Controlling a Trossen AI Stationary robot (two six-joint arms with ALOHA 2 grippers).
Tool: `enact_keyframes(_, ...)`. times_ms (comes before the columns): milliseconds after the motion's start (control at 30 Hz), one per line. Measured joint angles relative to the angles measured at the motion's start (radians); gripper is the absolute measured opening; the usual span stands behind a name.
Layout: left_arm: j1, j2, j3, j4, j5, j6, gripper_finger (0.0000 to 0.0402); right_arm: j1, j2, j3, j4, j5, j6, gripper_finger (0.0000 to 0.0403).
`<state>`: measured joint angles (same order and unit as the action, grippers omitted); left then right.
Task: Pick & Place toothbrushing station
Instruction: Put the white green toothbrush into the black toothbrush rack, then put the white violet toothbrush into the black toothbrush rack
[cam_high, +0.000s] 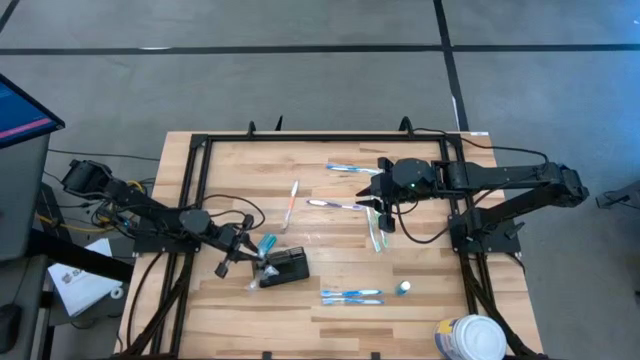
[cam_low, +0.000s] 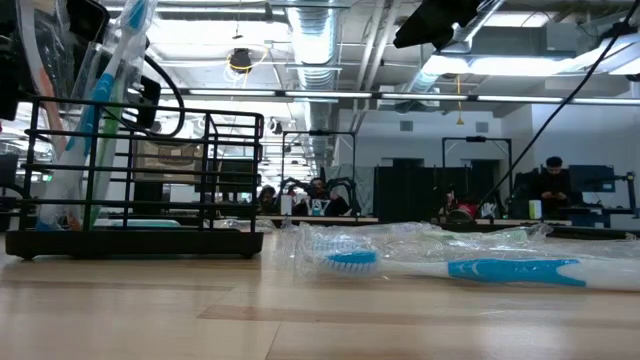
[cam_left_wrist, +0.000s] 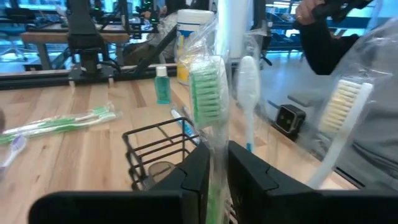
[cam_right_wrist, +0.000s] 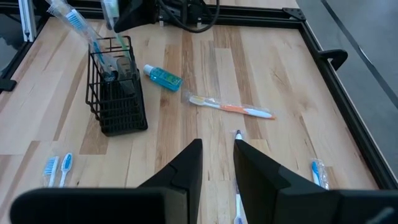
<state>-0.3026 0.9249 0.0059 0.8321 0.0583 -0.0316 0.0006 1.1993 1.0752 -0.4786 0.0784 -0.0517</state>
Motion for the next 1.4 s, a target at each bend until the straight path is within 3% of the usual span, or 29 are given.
enact_keyframes(400,0.000,0.000,0.000,-0.001,-0.033,0.020,0.0054,0.000,0.000,0.000,0.000,0.000,0.000,0.0082)
enact_keyframes(833,0.000,0.000,0.000,0.005,-0.035,0.031,0.0157,0.000,0.000,0.000,0.000,0.000,0.000,0.0082)
enact_keyframes(1067,0.000,0.000,0.000,0.179,-0.081,0.109,0.0177,0.000,0.000,0.000,-0.001,0.000,0.000,0.0082)
enact_keyframes(1400,0.001,0.000,0.000,0.218,-0.383,0.140,0.0175,-0.025,0.000,0.000,-0.015,0.000,0.034,0.0082)
